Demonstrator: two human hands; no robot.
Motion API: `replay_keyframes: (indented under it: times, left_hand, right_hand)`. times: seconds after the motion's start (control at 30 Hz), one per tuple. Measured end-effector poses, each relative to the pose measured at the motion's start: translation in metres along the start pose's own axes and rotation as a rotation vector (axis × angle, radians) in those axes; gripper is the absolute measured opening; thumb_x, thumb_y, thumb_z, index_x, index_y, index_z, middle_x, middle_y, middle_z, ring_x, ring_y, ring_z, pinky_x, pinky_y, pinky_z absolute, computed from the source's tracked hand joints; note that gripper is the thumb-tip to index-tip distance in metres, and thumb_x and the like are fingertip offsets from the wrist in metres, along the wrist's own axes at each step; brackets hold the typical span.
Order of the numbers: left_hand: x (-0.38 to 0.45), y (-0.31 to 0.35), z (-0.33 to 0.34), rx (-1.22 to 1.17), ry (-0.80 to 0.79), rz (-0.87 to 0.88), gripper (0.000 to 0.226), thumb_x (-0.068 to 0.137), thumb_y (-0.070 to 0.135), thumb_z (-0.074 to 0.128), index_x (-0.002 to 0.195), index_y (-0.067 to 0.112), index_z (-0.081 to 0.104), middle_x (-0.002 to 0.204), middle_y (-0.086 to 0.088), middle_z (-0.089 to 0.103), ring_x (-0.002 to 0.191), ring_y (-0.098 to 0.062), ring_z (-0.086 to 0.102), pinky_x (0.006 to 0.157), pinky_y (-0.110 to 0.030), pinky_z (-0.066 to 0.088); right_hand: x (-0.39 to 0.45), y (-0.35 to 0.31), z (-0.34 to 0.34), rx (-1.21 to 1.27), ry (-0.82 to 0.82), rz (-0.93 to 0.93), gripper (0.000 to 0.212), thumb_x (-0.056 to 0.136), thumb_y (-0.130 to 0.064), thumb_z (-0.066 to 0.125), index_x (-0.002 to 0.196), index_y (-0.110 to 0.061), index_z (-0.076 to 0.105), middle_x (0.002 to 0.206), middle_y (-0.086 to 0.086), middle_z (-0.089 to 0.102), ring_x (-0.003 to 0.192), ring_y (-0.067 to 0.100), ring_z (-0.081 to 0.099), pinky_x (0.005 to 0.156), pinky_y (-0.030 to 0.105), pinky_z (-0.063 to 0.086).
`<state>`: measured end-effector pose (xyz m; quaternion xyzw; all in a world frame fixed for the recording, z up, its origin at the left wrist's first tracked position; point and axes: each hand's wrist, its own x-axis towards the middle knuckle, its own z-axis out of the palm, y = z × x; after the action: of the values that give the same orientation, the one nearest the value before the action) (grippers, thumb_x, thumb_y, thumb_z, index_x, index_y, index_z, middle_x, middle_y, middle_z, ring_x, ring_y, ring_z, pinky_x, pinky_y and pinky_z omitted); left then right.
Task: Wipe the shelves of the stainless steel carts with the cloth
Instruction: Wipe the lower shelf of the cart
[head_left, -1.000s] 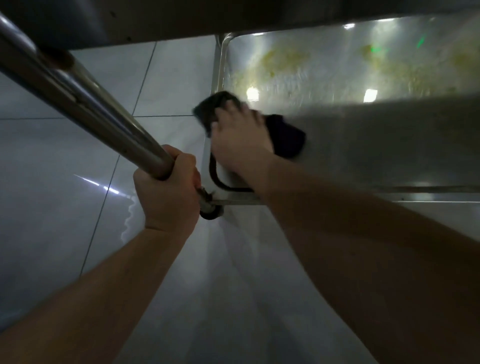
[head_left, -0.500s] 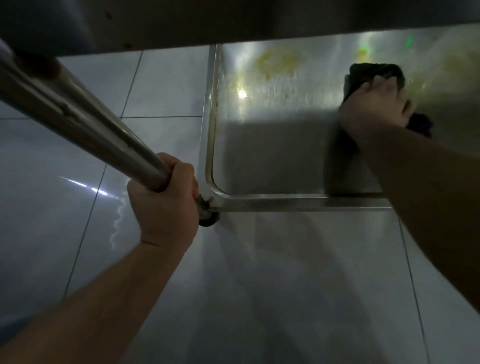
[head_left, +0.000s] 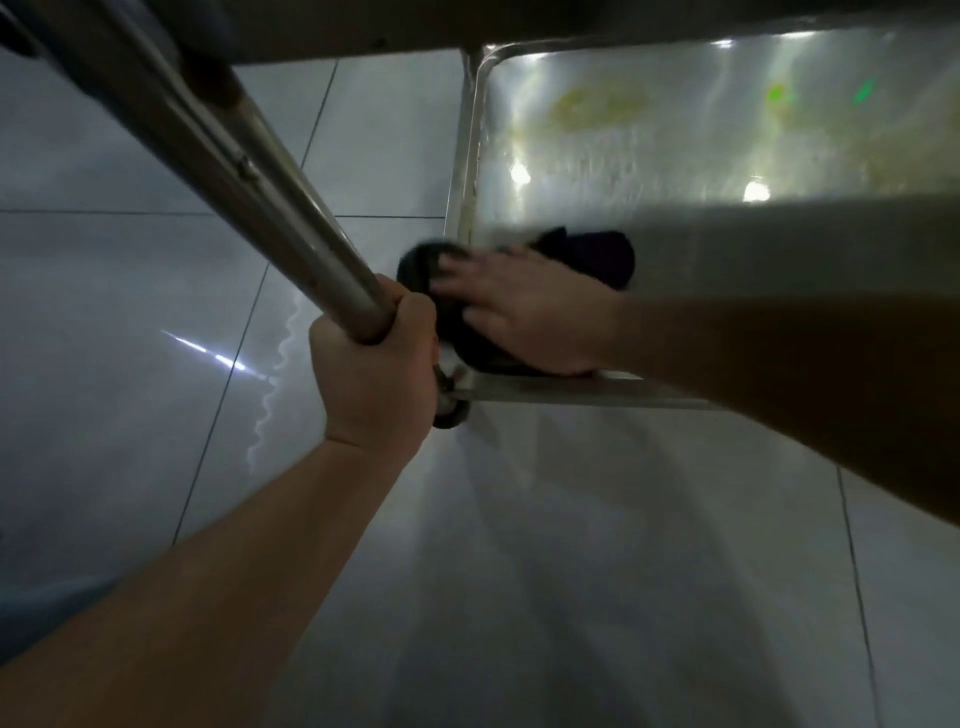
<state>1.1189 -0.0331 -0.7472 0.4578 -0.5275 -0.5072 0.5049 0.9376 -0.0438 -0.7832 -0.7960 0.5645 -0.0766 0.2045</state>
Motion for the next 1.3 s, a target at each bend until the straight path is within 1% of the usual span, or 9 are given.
replay_keyframes:
  times: [0.17, 0.33, 0.4, 0.57, 0.7, 0.93, 1.03, 1.13, 1.3]
  left_hand:
    - [0.0, 0.0, 0.002, 0.03, 0.021, -0.023, 0.028, 0.077, 0.01, 0.06, 0.057, 0.029, 0.056, 0.051, 0.002, 0.049, 0.05, -0.019, 0.048, 0.054, -0.03, 0.043]
    - [-0.003, 0.002, 0.001, 0.04, 0.024, -0.069, 0.017, 0.076, 0.01, 0.06, 0.065, 0.014, 0.048, 0.053, -0.004, 0.043, 0.05, -0.02, 0.043, 0.046, -0.029, 0.041]
    - [-0.001, 0.001, 0.001, 0.044, 0.01, -0.073, 0.016, 0.074, 0.011, 0.061, 0.066, 0.012, 0.049, 0.054, -0.005, 0.042, 0.05, -0.02, 0.042, 0.047, -0.031, 0.04]
    - [0.0, 0.0, -0.003, 0.035, -0.016, -0.058, 0.014, 0.068, 0.025, 0.064, 0.059, 0.027, 0.054, 0.053, 0.0, 0.048, 0.049, -0.017, 0.046, 0.05, -0.029, 0.044]
    - [0.001, -0.001, -0.003, 0.019, -0.033, -0.04, 0.017, 0.077, 0.01, 0.062, 0.066, 0.02, 0.055, 0.053, 0.004, 0.053, 0.049, -0.013, 0.052, 0.054, -0.025, 0.048]
    - [-0.007, 0.007, -0.002, 0.229, 0.063, -0.082, 0.01, 0.076, 0.022, 0.065, 0.068, 0.025, 0.06, 0.062, 0.003, 0.065, 0.061, -0.014, 0.063, 0.059, -0.026, 0.055]
    - [-0.017, 0.0, -0.004, 0.34, 0.105, -0.234, 0.028, 0.069, 0.04, 0.073, 0.092, 0.027, 0.063, 0.077, 0.012, 0.067, 0.072, -0.005, 0.065, 0.064, -0.024, 0.054]
    - [-0.04, -0.012, -0.004, 0.528, 0.107, -0.467, 0.05, 0.063, 0.045, 0.076, 0.102, 0.016, 0.067, 0.088, 0.003, 0.065, 0.087, -0.02, 0.064, 0.076, -0.035, 0.049]
    - [-0.089, -0.025, 0.009, 0.538, 0.041, -0.799, 0.011, 0.089, 0.018, 0.073, 0.089, 0.015, 0.062, 0.088, -0.003, 0.055, 0.079, -0.02, 0.052, 0.081, -0.038, 0.042]
  right_hand:
    - [-0.042, 0.014, -0.002, -0.058, -0.161, -0.118, 0.054, 0.111, -0.047, 0.019, 0.164, -0.037, 0.022, 0.173, -0.016, 0.012, 0.158, 0.003, 0.002, 0.121, 0.021, -0.01]
    - [0.036, 0.04, -0.029, 0.005, 0.091, 0.365, 0.053, 0.112, -0.034, 0.025, 0.164, -0.024, 0.028, 0.172, 0.001, 0.023, 0.158, 0.025, 0.019, 0.128, 0.05, 0.011]
    - [0.057, 0.033, -0.026, 0.016, 0.104, 0.424, 0.055, 0.111, -0.033, 0.023, 0.163, -0.021, 0.029, 0.171, 0.001, 0.025, 0.157, 0.028, 0.018, 0.127, 0.057, 0.01]
    - [0.032, -0.003, -0.006, 0.084, 0.092, 0.245, 0.053, 0.11, -0.036, 0.028, 0.162, -0.027, 0.034, 0.173, -0.001, 0.022, 0.158, 0.022, 0.017, 0.127, 0.05, 0.007]
    - [-0.02, -0.02, 0.018, 0.07, -0.05, 0.031, 0.053, 0.111, -0.045, 0.025, 0.164, -0.039, 0.027, 0.174, -0.01, 0.014, 0.16, 0.012, 0.006, 0.125, 0.037, -0.003]
    - [-0.079, 0.004, 0.018, 0.01, -0.031, 0.055, 0.053, 0.111, -0.049, 0.021, 0.163, -0.038, 0.027, 0.172, -0.013, 0.018, 0.159, 0.007, 0.007, 0.126, 0.033, -0.003]
    - [-0.113, 0.027, 0.012, -0.027, -0.043, 0.085, 0.054, 0.111, -0.05, 0.016, 0.164, -0.04, 0.021, 0.173, -0.013, 0.015, 0.159, 0.006, 0.004, 0.127, 0.034, -0.004]
    - [-0.15, 0.051, 0.005, -0.047, -0.049, 0.13, 0.061, 0.106, -0.057, 0.006, 0.164, -0.041, 0.017, 0.173, -0.015, 0.013, 0.159, 0.004, 0.0, 0.128, 0.035, -0.003]
    - [-0.205, 0.086, -0.004, -0.053, -0.033, 0.188, 0.066, 0.102, -0.062, 0.0, 0.163, -0.043, 0.013, 0.172, -0.017, 0.011, 0.154, -0.002, -0.005, 0.124, 0.031, -0.006]
